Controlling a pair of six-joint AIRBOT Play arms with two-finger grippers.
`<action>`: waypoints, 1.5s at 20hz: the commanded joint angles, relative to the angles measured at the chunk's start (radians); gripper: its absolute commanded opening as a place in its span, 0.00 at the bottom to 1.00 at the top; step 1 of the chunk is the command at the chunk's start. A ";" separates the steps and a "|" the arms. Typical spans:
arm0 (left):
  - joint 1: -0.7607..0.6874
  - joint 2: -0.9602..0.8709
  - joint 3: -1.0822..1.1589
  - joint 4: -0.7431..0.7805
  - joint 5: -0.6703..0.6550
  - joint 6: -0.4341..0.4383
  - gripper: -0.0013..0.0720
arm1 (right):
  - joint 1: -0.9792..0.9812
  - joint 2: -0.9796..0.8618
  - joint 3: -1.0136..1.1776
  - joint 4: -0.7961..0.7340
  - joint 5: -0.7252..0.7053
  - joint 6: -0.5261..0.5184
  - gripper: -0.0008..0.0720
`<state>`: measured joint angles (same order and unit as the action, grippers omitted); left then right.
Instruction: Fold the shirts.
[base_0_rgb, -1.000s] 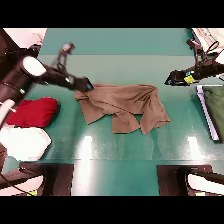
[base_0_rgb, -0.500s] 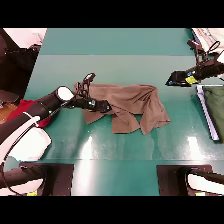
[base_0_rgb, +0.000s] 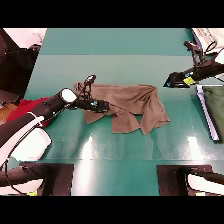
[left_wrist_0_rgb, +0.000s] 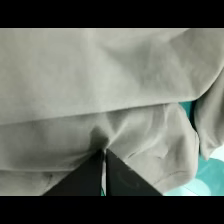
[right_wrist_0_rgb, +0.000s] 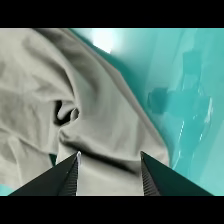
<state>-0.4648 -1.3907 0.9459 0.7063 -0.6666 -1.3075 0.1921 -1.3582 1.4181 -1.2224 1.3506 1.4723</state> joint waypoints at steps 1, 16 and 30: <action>0.022 0.000 0.036 0.027 -0.008 0.006 0.05 | 0.012 0.000 0.001 -0.001 0.069 -0.008 0.63; 0.096 0.102 0.257 0.208 -0.219 0.006 0.05 | 0.212 0.002 -0.317 -0.011 -0.175 -0.023 0.07; 0.262 0.407 0.811 0.288 -0.370 0.059 0.06 | -0.087 0.422 0.213 -0.114 -0.120 -0.014 0.03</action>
<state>-0.2173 -1.0344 1.5929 0.9890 -0.9962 -1.2655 0.1635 -1.0122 1.4971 -1.3285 1.2304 1.4563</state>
